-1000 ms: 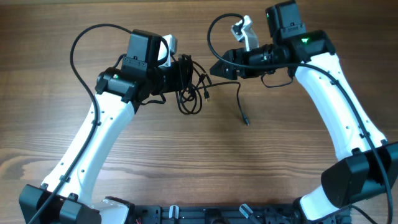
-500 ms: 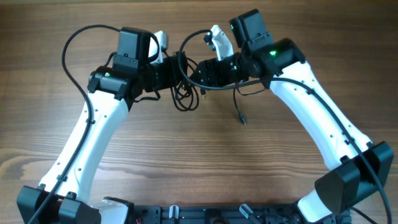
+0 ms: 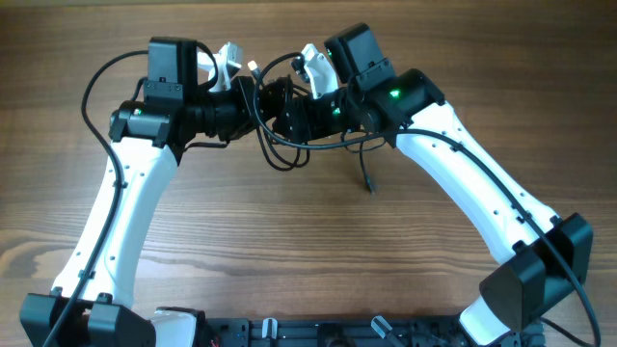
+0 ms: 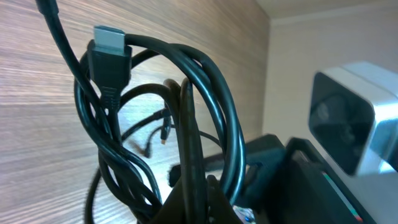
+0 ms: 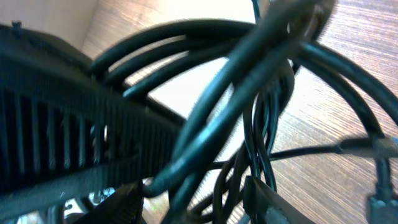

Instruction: Untangle cables

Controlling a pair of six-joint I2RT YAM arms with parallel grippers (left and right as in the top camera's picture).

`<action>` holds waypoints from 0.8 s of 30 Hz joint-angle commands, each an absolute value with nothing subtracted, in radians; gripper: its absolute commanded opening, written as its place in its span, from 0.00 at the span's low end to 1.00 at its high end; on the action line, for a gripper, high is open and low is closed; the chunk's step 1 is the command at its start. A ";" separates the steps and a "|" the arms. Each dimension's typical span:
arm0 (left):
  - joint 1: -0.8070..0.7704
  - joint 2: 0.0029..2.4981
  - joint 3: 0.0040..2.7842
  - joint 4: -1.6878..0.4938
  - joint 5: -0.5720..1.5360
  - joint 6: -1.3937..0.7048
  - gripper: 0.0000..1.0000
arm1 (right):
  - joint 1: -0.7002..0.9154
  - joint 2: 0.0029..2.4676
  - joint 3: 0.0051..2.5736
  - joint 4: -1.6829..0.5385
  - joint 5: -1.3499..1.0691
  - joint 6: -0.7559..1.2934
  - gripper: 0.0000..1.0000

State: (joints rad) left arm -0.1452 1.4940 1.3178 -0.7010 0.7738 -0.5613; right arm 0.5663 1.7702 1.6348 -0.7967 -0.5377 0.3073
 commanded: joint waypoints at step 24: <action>-0.141 1.470 1.335 -0.847 0.253 -0.421 0.04 | 0.235 1.544 1.629 -0.963 -0.359 0.317 0.04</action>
